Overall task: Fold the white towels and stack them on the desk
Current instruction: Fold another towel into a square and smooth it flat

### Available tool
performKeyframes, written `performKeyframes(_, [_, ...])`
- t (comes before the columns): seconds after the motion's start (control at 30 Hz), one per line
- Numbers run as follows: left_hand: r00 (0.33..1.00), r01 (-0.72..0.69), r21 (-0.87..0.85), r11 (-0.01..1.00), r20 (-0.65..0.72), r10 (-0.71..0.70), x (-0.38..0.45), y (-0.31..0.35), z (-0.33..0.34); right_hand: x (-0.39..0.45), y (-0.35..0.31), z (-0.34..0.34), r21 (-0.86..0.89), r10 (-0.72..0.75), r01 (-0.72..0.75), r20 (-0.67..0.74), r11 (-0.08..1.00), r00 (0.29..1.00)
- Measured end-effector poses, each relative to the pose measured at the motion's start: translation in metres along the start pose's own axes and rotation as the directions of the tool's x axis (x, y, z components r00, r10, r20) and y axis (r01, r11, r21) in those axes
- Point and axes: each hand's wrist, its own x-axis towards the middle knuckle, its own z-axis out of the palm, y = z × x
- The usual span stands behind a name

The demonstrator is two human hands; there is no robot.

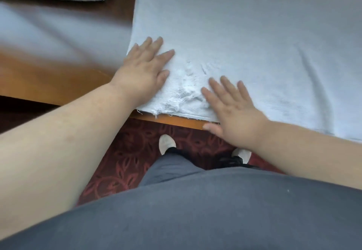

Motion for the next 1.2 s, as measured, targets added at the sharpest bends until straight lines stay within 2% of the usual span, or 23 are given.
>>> performKeyframes(0.1, [0.993, 0.116, 0.057, 0.992, 0.03, -0.118, 0.001, -0.001, -0.001, -0.014, -0.004, 0.014, -0.056, -0.083, 0.082, -0.01, 0.995, 0.997])
performKeyframes(0.2, [0.974, 0.22, 0.116, 0.969, 0.022, -0.224, 0.009, 0.016, -0.006, -0.022, 0.003, -0.001, 0.14, -0.251, 0.247, 0.013, 0.959, 0.968])
performKeyframes(0.27, [0.976, 0.218, 0.057, 0.974, -0.019, -0.217, 0.014, 0.039, -0.011, -0.028, 0.005, -0.01, 0.306, -0.259, 0.234, 0.042, 0.923, 0.965])
performKeyframes(0.33, [0.998, 0.02, -0.013, 1.0, -0.054, -0.021, 0.017, 0.074, -0.014, -0.038, 0.004, -0.02, 0.48, -0.14, 0.151, -0.058, 0.864, 0.988])
performKeyframes(0.4, [0.983, -0.176, -0.022, 0.984, -0.058, 0.174, 0.022, 0.107, -0.011, -0.042, 0.009, -0.027, 0.568, 0.026, 0.126, -0.251, 0.813, 0.968])
performKeyframes(0.47, [0.968, -0.252, -0.005, 0.968, 0.006, 0.252, 0.029, 0.131, -0.003, -0.041, 0.031, -0.026, 0.468, 0.175, 0.069, -0.458, 0.881, 0.872])
performKeyframes(0.5, [0.962, -0.269, 0.027, 0.963, 0.065, 0.267, 0.032, 0.138, 0.002, -0.042, 0.048, -0.023, 0.396, 0.262, -0.058, -0.483, 0.916, 0.836])
performKeyframes(0.53, [0.956, -0.279, 0.075, 0.957, 0.121, 0.269, 0.032, 0.14, 0.009, -0.047, 0.069, -0.018, 0.342, 0.356, -0.216, -0.424, 0.914, 0.833])
performKeyframes(0.6, [0.954, -0.276, 0.17, 0.946, 0.171, 0.247, 0.028, 0.133, 0.019, -0.072, 0.113, 0.0, 0.251, 0.523, -0.475, -0.176, 0.843, 0.834])
performKeyframes(0.67, [0.963, -0.247, 0.236, 0.94, 0.172, 0.21, 0.018, 0.126, 0.021, -0.11, 0.145, 0.021, 0.229, 0.604, -0.58, -0.044, 0.782, 0.796])
performKeyframes(0.73, [0.977, -0.19, 0.211, 0.959, 0.134, 0.164, 0.012, 0.135, 0.015, -0.14, 0.156, 0.034, 0.325, 0.609, -0.557, -0.078, 0.764, 0.79])
performKeyframes(0.8, [0.978, -0.203, 0.111, 0.973, 0.074, 0.196, 0.02, 0.163, 0.006, -0.151, 0.161, 0.037, 0.565, 0.632, -0.441, -0.195, 0.697, 0.75])
performKeyframes(0.87, [0.941, -0.339, 0.051, 0.939, 0.027, 0.338, 0.039, 0.207, 0.001, -0.151, 0.17, 0.03, 0.755, 0.755, -0.345, -0.289, 0.558, 0.589])
performKeyframes(0.9, [0.915, -0.404, 0.031, 0.914, 0.015, 0.403, 0.051, 0.233, 0.001, -0.151, 0.179, 0.028, 0.763, 0.808, -0.378, -0.306, 0.524, 0.503])
performKeyframes(0.93, [0.897, -0.442, 0.011, 0.897, 0.018, 0.442, 0.064, 0.259, 0.002, -0.154, 0.191, 0.028, 0.716, 0.836, -0.473, -0.293, 0.513, 0.464])
performKeyframes(1.0, [0.89, -0.454, -0.003, 0.891, 0.054, 0.453, 0.096, 0.31, 0.006, -0.165, 0.209, 0.038, 0.553, 0.837, -0.655, -0.161, 0.515, 0.523])
performKeyframes(1.03, [0.889, -0.453, 0.016, 0.892, 0.085, 0.45, 0.112, 0.332, 0.01, -0.172, 0.216, 0.046, 0.497, 0.829, -0.696, -0.091, 0.518, 0.552])
performKeyframes(1.07, [0.887, -0.453, 0.048, 0.89, 0.12, 0.445, 0.128, 0.35, 0.013, -0.178, 0.221, 0.053, 0.473, 0.831, -0.717, -0.06, 0.512, 0.554])
performKeyframes(1.13, [0.887, -0.449, 0.117, 0.886, 0.182, 0.425, 0.157, 0.373, 0.02, -0.185, 0.23, 0.061, 0.482, 0.861, -0.739, -0.069, 0.47, 0.503])
performKeyframes(1.2, [0.894, -0.436, 0.193, 0.879, 0.202, 0.399, 0.173, 0.384, 0.027, -0.185, 0.238, 0.06, 0.506, 0.873, -0.736, -0.075, 0.449, 0.481])
